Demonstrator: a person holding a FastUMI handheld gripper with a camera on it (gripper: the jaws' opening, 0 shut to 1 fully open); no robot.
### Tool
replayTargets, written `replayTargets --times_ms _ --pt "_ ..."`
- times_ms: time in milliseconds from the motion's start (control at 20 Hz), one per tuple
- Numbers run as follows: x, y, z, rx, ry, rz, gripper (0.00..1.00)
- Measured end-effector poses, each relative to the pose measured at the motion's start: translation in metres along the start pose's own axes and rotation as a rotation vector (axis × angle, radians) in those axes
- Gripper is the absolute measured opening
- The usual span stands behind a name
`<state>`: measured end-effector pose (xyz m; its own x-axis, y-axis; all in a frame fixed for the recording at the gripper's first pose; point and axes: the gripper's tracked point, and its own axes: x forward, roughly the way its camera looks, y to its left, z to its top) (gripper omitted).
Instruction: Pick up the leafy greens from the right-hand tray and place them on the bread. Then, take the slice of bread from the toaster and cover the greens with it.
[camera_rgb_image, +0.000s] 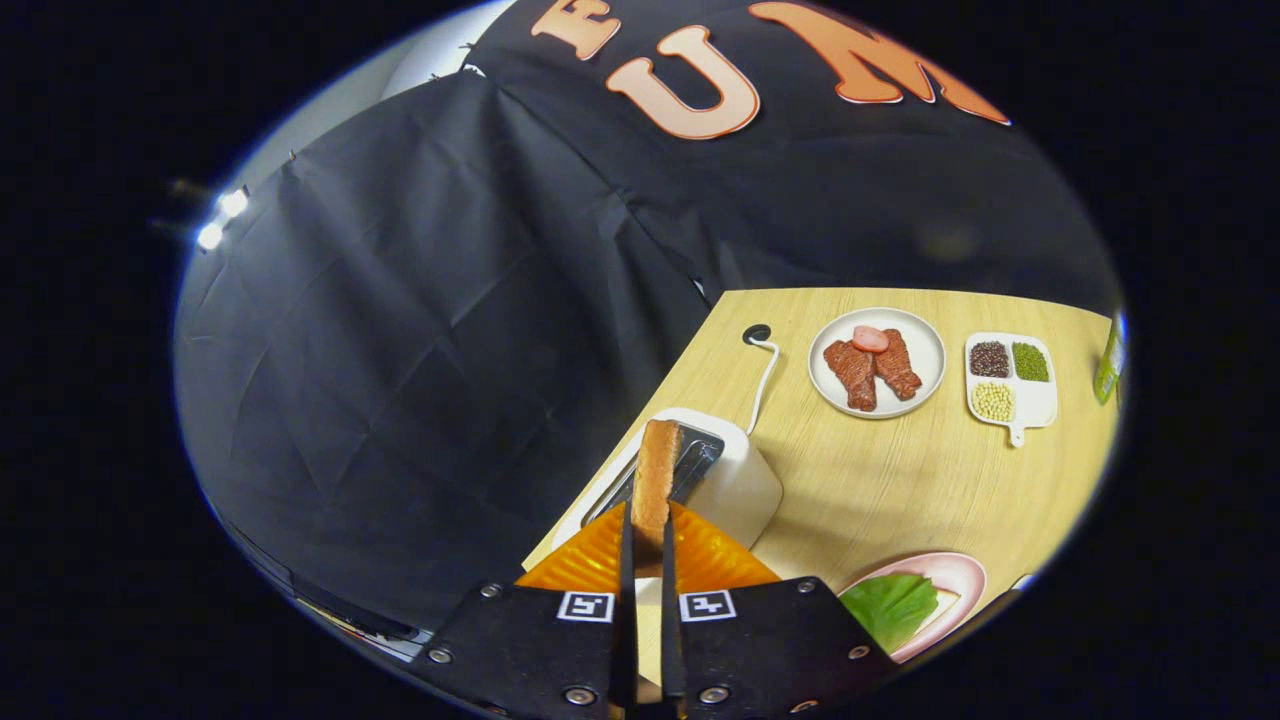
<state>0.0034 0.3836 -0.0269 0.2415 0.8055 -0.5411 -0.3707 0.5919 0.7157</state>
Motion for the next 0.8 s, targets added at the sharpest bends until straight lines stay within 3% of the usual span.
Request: replayTargets --times_ms 800 --pt "-0.096 -0.079 -0.033 0.150 -0.195 0.041 0.09"
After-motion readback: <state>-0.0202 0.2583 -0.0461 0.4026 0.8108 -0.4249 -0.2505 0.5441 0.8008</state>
